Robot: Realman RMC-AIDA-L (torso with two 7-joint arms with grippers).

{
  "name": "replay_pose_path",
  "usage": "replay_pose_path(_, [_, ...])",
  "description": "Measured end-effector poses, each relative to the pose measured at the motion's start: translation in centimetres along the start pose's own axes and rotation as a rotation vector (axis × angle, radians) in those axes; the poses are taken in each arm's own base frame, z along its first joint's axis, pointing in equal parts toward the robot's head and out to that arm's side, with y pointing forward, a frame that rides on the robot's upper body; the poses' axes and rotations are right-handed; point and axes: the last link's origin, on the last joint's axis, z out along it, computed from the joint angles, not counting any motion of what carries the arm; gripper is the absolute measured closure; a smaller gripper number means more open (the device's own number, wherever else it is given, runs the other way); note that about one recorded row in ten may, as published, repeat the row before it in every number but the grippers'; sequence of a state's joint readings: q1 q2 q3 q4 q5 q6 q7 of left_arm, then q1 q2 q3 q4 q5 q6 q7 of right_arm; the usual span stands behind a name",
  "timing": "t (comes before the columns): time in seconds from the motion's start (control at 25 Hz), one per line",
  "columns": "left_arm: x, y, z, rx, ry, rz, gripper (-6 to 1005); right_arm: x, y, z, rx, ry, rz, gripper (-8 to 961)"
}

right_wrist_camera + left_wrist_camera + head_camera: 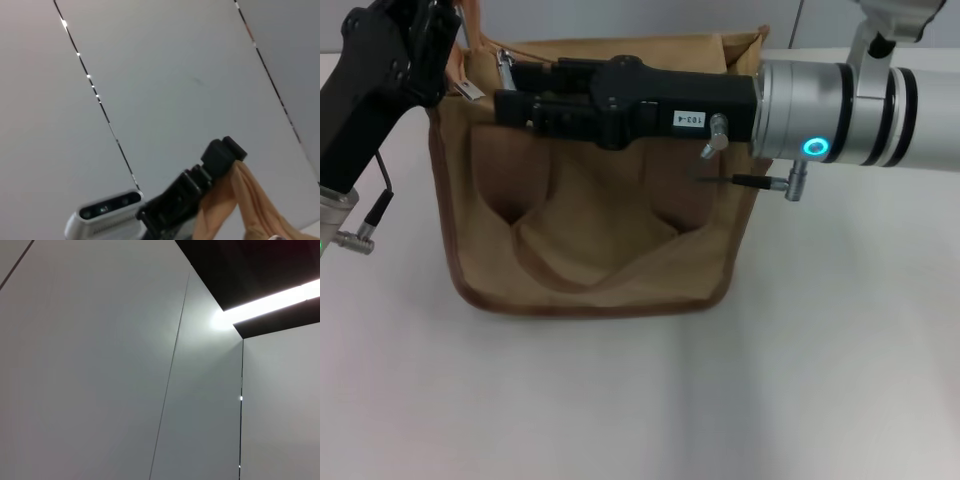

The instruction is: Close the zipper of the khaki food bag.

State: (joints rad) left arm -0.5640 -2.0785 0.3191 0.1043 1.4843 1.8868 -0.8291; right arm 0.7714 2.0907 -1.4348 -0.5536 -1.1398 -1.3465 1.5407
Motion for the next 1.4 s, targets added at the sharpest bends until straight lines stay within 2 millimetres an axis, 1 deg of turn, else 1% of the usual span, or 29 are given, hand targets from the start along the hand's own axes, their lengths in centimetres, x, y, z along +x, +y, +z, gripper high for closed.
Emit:
replay_pose_path(0.12, [0.0,0.0,0.1,-0.001,0.0,0.001,922,-0.3,0.1,0.2,-0.01,-0.011,0.01,362])
replay_pose_path(0.28, [0.0,-0.1,0.2,-0.002,0.0,0.001,922,-0.4,-0.6,0.1,0.037,-0.017,0.049,362])
replay_pose_path(0.48, [-0.1,0.0,0.3,-0.005,0.002,-0.002,921,-0.4,-0.8,0.1,0.049,-0.016,0.088,361])
replay_pose_path(0.72, [-0.1,0.2,0.5,-0.015,0.012,-0.009,921,-0.6,-0.5,0.1,0.03,-0.02,0.11,361])
replay_pose_path(0.88, [-0.1,0.2,0.6,-0.016,0.013,-0.011,921,-0.6,-0.7,0.1,0.035,-0.02,0.161,365])
replay_pose_path(1.04, [-0.1,0.2,0.6,-0.017,0.014,-0.011,921,-0.6,-0.3,0.3,0.007,-0.009,0.167,370])
replay_pose_path(1.28, [-0.1,0.3,0.7,-0.02,0.016,-0.013,922,-0.2,-0.8,0.1,0.042,-0.004,0.243,375])
replay_pose_path(1.4, [0.0,0.3,0.7,-0.024,0.02,-0.012,922,0.0,-0.5,-0.3,0.019,-0.012,0.314,376])
